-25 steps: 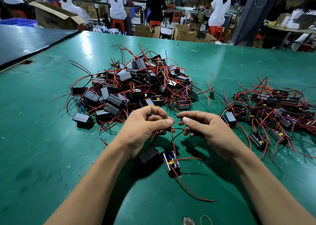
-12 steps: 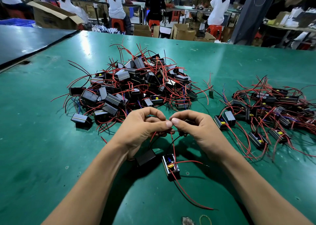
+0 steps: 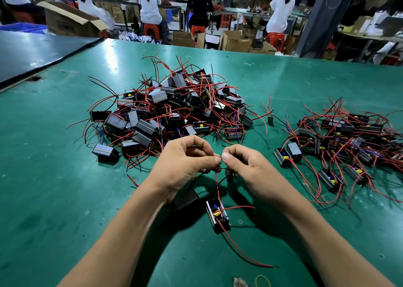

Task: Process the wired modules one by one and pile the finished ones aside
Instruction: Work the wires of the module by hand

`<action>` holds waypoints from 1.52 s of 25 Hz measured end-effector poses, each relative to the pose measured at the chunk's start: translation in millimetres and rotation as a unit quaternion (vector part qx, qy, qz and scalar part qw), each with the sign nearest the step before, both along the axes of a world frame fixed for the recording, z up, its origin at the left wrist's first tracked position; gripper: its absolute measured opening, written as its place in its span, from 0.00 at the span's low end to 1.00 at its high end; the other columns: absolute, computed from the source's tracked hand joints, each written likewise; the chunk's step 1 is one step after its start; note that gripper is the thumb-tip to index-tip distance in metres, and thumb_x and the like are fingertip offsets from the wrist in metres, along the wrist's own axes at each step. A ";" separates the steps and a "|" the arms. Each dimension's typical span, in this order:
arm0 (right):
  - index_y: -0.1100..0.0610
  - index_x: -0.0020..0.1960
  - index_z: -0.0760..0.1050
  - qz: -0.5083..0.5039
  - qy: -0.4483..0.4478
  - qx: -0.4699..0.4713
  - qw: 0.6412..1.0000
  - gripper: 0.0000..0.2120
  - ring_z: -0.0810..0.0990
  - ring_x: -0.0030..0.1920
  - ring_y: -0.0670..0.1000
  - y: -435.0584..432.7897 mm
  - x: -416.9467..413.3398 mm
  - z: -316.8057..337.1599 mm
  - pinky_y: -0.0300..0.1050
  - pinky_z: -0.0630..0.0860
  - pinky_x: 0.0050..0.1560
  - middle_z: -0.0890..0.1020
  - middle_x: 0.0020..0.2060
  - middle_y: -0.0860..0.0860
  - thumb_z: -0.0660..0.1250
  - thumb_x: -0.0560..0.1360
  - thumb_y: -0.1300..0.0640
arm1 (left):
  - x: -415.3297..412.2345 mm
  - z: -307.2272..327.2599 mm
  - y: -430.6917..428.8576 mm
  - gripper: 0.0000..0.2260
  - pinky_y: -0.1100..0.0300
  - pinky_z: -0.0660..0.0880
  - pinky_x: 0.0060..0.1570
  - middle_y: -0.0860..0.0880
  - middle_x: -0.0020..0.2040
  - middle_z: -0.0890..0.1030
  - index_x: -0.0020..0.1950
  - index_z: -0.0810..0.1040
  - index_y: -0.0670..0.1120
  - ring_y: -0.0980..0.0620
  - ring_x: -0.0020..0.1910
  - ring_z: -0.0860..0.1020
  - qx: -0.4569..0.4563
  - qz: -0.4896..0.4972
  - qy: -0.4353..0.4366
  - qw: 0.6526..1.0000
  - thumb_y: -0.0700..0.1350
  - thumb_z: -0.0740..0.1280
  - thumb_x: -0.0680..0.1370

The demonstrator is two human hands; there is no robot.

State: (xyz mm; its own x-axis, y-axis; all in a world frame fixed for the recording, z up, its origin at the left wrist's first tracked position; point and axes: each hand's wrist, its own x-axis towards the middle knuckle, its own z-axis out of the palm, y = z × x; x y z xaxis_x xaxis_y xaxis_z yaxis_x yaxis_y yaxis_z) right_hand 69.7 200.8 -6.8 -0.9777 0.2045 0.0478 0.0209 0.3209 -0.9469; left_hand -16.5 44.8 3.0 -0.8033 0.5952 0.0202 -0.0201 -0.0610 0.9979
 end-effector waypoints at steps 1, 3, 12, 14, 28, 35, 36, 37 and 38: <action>0.54 0.45 0.76 0.003 -0.013 -0.028 1.000 0.09 0.74 0.32 0.45 -1.2 0.2 0.7 0.36 0.72 0.33 0.76 0.33 0.50 0.63 0.83 0.54 | -0.3 -0.5 0.2 0.09 0.64 0.78 0.35 0.45 0.34 0.84 0.41 0.78 0.39 0.49 0.35 0.80 -0.004 0.004 0.006 1.000 0.31 0.76 0.68; 0.55 0.45 0.76 0.008 -0.024 -0.072 0.997 0.09 0.75 0.33 0.47 -1.8 0.3 1.3 0.38 0.75 0.31 0.76 0.32 0.51 0.62 0.83 0.54 | -1.6 -1.5 0.2 0.09 0.63 0.78 0.36 0.45 0.34 0.84 0.41 0.78 0.40 0.47 0.36 0.81 -0.008 0.012 0.011 1.000 0.31 0.76 0.68; 0.53 0.47 0.80 -0.008 0.057 0.032 0.998 0.04 0.73 0.33 0.41 7.2 -1.9 -5.2 0.32 0.70 0.37 0.77 0.31 0.41 0.68 0.80 0.56 | -1.9 -4.2 1.3 0.08 0.61 0.80 0.41 0.39 0.40 0.84 0.47 0.82 0.37 0.48 0.38 0.84 -0.014 -0.008 -0.055 0.998 0.34 0.75 0.69; 0.52 0.46 0.81 -0.011 0.062 0.050 0.997 0.04 0.74 0.35 0.42 9.8 -0.5 -5.3 0.34 0.71 0.38 0.79 0.33 0.42 0.69 0.79 0.54 | -1.0 -3.7 1.2 0.08 0.59 0.81 0.39 0.37 0.40 0.83 0.47 0.81 0.34 0.44 0.36 0.84 0.005 -0.008 -0.075 0.997 0.32 0.74 0.69; 0.52 0.46 0.83 0.000 0.207 0.275 0.939 0.04 0.79 0.39 0.46 18.8 0.3 -6.5 0.34 0.72 0.40 0.80 0.39 0.43 0.76 0.74 0.60 | -0.2 1.4 -2.0 0.03 0.56 0.80 0.39 0.42 0.37 0.84 0.44 0.83 0.37 0.48 0.32 0.83 -0.051 -0.046 -0.132 0.989 0.36 0.73 0.71; 0.52 0.59 0.83 0.009 0.235 0.339 0.911 0.12 0.81 0.38 0.50 24.0 0.0 -9.8 0.51 0.79 0.40 0.83 0.47 0.46 0.73 0.76 0.55 | -0.1 2.7 -2.6 0.04 0.62 0.78 0.32 0.43 0.35 0.83 0.48 0.81 0.34 0.52 0.28 0.81 -0.071 -0.060 -0.130 0.987 0.34 0.70 0.74; 0.52 0.59 0.84 0.011 0.233 0.350 0.907 0.12 0.82 0.38 0.50 24.7 0.0 -9.9 0.52 0.80 0.39 0.84 0.48 0.46 0.72 0.76 0.54 | -0.2 2.5 -2.6 0.04 0.61 0.78 0.34 0.43 0.36 0.83 0.48 0.81 0.35 0.51 0.29 0.81 -0.074 -0.067 -0.129 0.987 0.34 0.70 0.75; 0.52 0.58 0.84 0.010 0.232 0.360 0.904 0.12 0.82 0.38 0.50 25.4 0.2 -10.2 0.52 0.80 0.40 0.84 0.49 0.46 0.71 0.75 0.54 | -0.5 2.3 -2.5 0.04 0.60 0.78 0.36 0.43 0.36 0.83 0.47 0.81 0.35 0.51 0.30 0.81 -0.077 -0.071 -0.124 0.987 0.35 0.70 0.75; 0.52 0.58 0.84 0.006 0.231 0.365 0.902 0.12 0.83 0.39 0.51 25.9 0.0 -10.4 0.52 0.80 0.40 0.85 0.49 0.46 0.71 0.75 0.54 | -0.7 2.0 -2.3 0.04 0.59 0.77 0.37 0.43 0.37 0.83 0.47 0.82 0.36 0.51 0.31 0.80 -0.079 -0.072 -0.119 0.987 0.35 0.70 0.75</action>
State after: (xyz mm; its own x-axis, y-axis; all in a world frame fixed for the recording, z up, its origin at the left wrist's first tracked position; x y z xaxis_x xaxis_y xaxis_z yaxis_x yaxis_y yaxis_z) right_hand 69.8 226.7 -17.2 -0.8207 -0.0582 0.5685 -0.3303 0.8601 -0.3888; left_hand -17.2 42.5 5.0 -0.6804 0.6847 -0.2612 -0.2517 0.1163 0.9608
